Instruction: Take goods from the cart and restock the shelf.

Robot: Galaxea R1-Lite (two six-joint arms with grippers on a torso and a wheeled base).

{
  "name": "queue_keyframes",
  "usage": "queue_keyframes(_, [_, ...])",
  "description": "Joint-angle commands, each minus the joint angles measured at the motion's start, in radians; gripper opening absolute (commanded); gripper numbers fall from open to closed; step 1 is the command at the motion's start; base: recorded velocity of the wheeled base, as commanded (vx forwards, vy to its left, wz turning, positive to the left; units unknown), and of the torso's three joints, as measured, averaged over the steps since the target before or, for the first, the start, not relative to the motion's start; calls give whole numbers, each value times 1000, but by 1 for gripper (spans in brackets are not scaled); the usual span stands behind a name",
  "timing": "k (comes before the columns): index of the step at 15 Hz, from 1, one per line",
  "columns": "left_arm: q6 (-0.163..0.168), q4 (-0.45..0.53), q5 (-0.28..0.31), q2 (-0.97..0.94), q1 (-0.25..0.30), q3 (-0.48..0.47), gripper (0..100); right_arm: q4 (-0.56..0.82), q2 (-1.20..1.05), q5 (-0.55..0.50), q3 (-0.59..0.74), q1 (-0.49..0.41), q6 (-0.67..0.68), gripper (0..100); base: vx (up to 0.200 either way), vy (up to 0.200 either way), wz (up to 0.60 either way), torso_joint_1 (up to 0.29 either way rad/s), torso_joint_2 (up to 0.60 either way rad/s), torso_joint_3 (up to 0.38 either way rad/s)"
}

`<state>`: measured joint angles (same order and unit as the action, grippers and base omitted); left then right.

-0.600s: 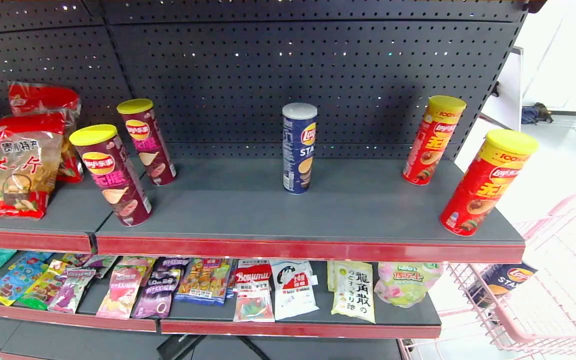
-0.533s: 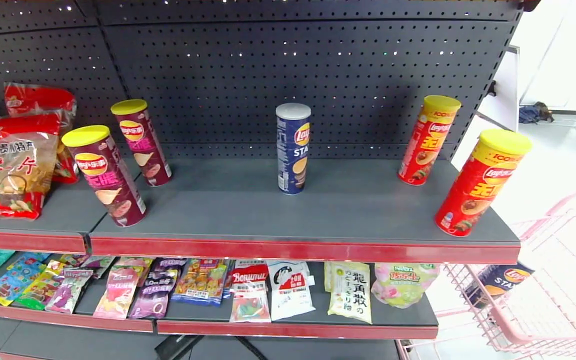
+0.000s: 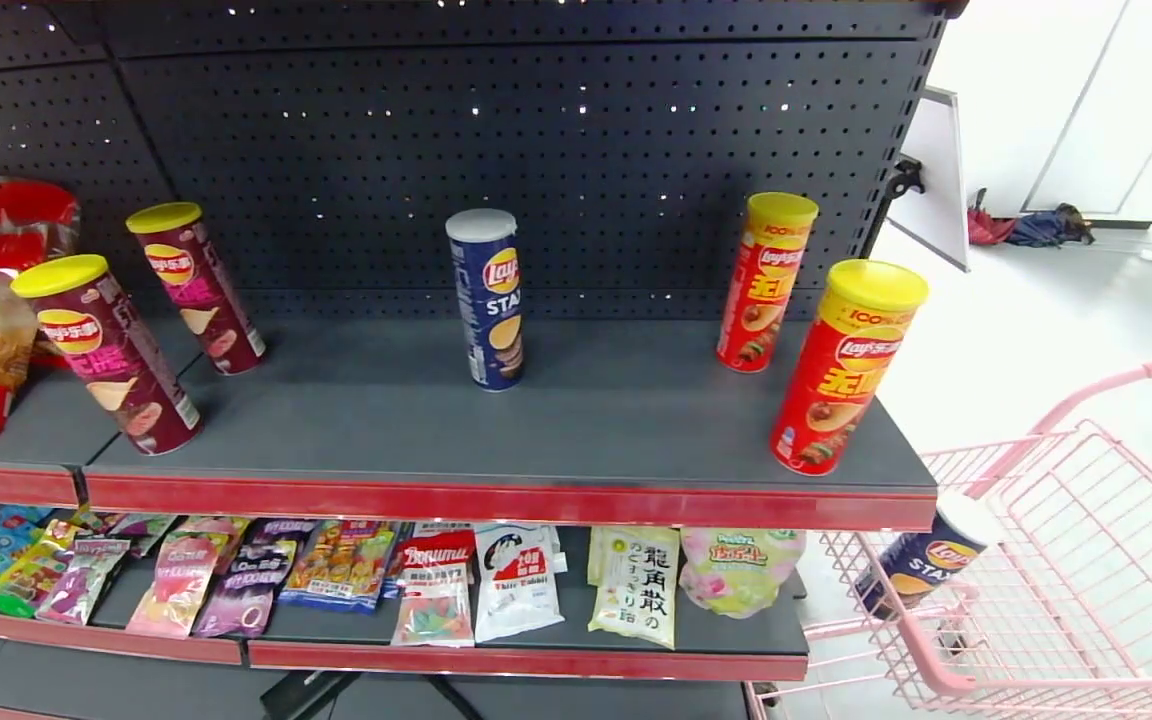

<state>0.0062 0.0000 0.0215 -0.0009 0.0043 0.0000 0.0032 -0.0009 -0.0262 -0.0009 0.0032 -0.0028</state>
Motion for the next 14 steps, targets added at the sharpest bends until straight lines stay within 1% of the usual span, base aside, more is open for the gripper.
queue_keyframes(1, [0, 0, 0, 1, 0, 0, 100, 0, 1, 0, -1, 0, 0, 100, 0, -200, 0, -7, 2, -2])
queue_keyframes(6, [1, 0, 0, 1, -1, 0, 100, 0, 1, 0, -1, 1, 0, 100, 0, -200, 0, 2, 2, 4])
queue_keyframes(11, [0, 0, 0, 1, -1, 0, 100, 0, 1, 0, 1, 0, 1, 100, 0, 0, 0, 0, 0, 0])
queue_keyframes(14, [-2, 0, 0, 1, 0, 0, 100, 0, 1, 0, 1, 0, 3, 100, 0, 0, -600, 5, -1, 1])
